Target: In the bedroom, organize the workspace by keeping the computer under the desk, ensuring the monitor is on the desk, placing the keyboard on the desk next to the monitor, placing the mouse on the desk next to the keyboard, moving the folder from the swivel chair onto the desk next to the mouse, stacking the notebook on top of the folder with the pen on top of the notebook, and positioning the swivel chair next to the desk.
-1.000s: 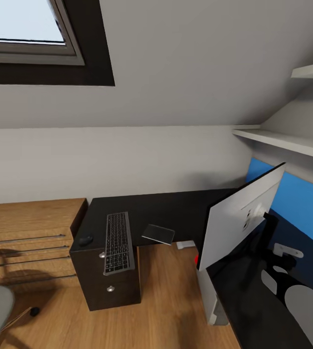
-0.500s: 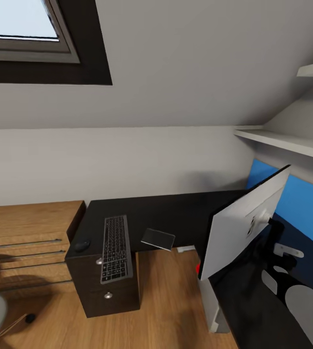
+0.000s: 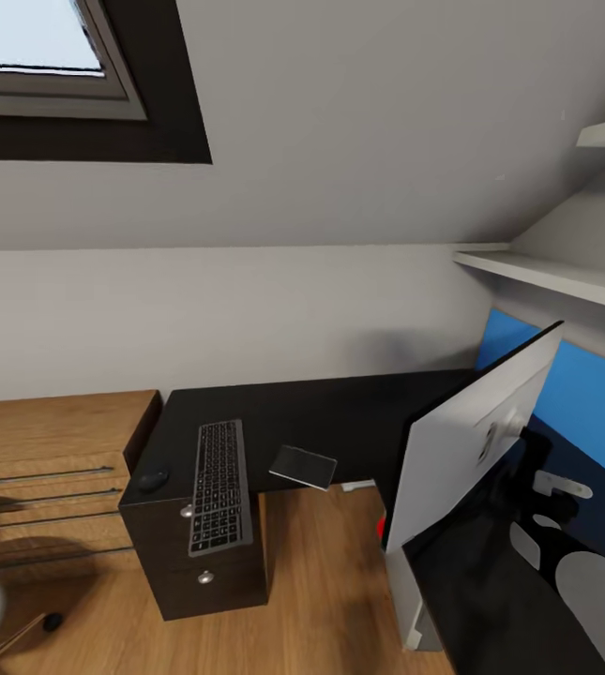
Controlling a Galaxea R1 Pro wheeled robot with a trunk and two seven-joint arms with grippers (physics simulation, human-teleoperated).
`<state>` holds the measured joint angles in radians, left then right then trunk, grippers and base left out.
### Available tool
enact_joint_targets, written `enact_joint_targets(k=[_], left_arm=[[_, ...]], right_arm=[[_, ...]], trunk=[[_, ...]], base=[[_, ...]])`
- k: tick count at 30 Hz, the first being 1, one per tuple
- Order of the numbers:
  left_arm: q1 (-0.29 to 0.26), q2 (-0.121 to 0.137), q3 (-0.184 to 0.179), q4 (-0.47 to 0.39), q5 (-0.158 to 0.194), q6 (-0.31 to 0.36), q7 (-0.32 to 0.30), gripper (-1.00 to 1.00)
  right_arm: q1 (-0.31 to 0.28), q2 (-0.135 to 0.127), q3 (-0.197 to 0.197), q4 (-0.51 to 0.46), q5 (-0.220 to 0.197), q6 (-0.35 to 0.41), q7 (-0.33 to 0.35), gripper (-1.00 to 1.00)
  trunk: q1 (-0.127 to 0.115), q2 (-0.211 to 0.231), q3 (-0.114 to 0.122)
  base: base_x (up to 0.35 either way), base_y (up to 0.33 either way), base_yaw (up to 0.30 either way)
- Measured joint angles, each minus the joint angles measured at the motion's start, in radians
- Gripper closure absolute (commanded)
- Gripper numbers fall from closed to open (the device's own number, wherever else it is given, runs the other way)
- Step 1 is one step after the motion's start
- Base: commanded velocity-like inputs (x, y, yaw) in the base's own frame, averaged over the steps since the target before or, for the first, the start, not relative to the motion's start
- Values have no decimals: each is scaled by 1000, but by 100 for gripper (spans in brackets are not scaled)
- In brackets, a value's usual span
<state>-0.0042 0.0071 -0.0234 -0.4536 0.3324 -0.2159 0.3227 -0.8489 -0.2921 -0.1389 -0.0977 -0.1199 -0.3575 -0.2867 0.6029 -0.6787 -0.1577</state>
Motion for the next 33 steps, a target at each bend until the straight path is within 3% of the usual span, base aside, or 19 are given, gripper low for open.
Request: enact_joint_targets(k=[33], left_arm=[[0,0,0,0,0,-1,2,-100]], right_arm=[[0,-1,0,-1,0,-8,0,-100]], trunk=[[0,0,0]], base=[[53,-23,0]])
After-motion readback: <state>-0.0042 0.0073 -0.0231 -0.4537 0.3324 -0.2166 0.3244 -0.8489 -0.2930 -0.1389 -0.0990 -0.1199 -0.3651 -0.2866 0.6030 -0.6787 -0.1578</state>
